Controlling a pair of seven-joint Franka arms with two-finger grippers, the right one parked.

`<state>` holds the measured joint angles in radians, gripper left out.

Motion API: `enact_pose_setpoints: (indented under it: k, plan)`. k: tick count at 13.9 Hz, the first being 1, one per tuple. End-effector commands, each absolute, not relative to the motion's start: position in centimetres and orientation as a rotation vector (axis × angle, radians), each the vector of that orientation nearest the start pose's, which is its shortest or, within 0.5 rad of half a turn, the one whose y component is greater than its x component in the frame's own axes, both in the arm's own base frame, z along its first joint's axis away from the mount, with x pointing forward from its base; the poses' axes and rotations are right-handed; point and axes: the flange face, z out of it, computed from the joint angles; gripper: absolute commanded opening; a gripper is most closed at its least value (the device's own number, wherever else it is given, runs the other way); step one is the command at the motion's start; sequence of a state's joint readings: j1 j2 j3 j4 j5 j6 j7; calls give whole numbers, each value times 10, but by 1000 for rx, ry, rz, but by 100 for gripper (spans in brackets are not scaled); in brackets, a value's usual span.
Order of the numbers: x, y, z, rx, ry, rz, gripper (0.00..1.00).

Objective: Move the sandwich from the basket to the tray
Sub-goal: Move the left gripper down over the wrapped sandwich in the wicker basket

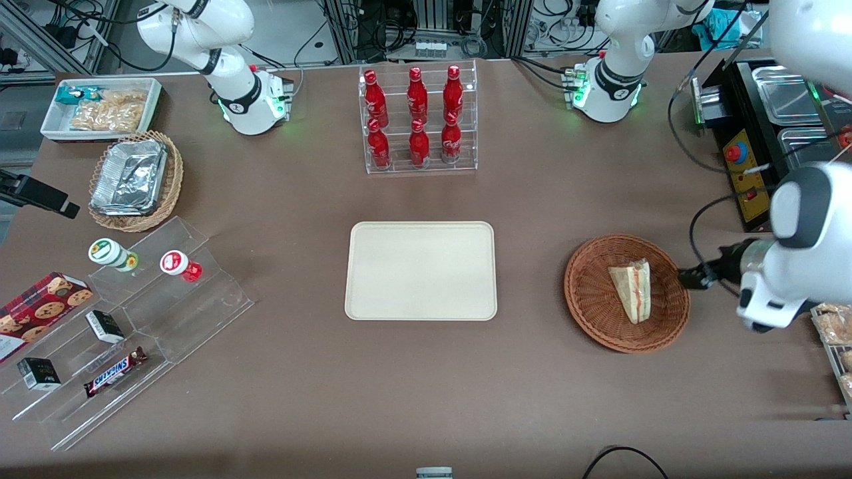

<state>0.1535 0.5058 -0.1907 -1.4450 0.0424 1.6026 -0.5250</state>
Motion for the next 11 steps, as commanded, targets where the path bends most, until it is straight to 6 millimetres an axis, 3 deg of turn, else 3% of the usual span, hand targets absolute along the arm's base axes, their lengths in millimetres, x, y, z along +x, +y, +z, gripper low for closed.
enact_pose_setpoints:
  k: [1,3,6,9,11]
  plan:
    - [675,-11,360,-3039,-782,479,100]
    - [679,-22,350,-3071,-677,441,100]
    - [679,-18,331,-3087,-613,482,100]
    - [670,-18,290,-3056,-603,592,100]
    - [661,-17,274,-3035,-602,645,100]
